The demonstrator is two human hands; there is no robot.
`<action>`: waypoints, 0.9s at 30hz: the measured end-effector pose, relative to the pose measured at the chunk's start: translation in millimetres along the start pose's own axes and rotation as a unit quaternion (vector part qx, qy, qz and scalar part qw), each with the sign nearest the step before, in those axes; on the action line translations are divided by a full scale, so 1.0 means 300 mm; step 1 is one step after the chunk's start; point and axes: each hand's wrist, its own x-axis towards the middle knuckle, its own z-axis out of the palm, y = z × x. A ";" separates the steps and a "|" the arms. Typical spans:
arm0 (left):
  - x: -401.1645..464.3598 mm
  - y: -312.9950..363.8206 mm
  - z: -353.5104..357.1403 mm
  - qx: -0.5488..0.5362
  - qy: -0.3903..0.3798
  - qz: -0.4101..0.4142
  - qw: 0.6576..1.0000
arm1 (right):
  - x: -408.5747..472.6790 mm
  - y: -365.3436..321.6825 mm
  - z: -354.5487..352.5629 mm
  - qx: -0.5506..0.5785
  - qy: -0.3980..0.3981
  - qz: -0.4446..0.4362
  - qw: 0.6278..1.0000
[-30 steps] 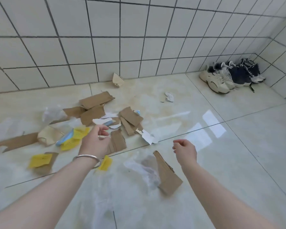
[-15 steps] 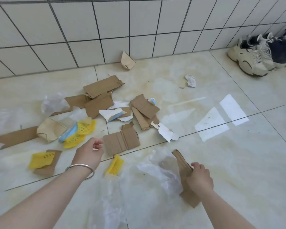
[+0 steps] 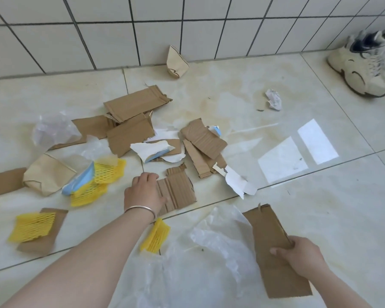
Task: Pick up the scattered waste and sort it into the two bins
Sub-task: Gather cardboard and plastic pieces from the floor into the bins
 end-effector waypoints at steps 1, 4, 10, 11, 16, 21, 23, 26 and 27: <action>0.004 0.008 0.011 0.024 -0.002 0.016 1.000 | -0.012 -0.005 -0.042 0.010 0.012 -0.003 1.000; 0.017 0.018 0.049 0.057 0.002 0.041 0.997 | -0.032 -0.068 -0.187 0.013 0.072 -0.022 0.997; 0.048 0.026 0.026 0.103 -0.003 0.029 0.994 | 0.051 -0.316 -0.326 0.143 0.062 -0.072 0.985; 0.050 0.028 0.021 0.108 -0.009 0.021 0.994 | 0.076 -0.357 -0.308 0.157 0.048 -0.079 0.983; 0.061 0.043 -0.006 0.066 -0.083 0.018 0.994 | 0.201 -0.485 -0.151 0.189 -0.005 -0.079 0.979; 0.052 0.031 -0.066 -0.166 -0.108 -0.041 0.979 | 0.299 -0.508 -0.033 0.063 0.031 -0.095 0.993; 0.059 0.046 -0.109 -0.315 -0.096 -0.065 0.942 | 0.301 -0.515 -0.015 0.047 0.047 -0.108 0.992; 0.089 0.097 -0.144 -0.493 -0.098 -0.105 0.858 | 0.283 -0.514 0.017 0.070 0.045 -0.127 0.988; 0.107 0.124 -0.144 -0.540 -0.104 -0.129 0.825 | 0.272 -0.509 0.031 0.073 0.049 -0.136 0.987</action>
